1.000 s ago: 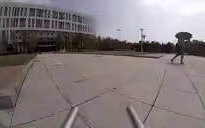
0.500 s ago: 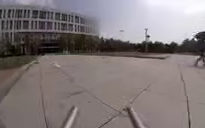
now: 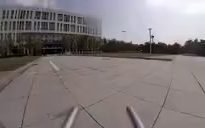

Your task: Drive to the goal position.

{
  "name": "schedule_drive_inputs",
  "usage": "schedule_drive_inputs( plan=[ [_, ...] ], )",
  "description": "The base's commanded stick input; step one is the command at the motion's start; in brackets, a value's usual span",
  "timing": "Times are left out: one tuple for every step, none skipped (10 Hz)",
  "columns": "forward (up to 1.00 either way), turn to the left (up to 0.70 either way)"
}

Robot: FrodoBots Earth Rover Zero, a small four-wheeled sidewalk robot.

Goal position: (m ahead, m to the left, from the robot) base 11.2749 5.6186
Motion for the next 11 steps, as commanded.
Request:
schedule_drive_inputs(
  plan=[
    [1.0, 0.02],
    [1.0, 0.02],
    [1.0, 0.02],
    [1.0, 0.02],
    [1.0, 0.02],
    [1.0, 0.02],
    [1.0, 0.02],
    [1.0, 0.02],
    [1.0, 0.02],
    [1.0, 0.02],
    [1.0, 0.02]
  ],
)
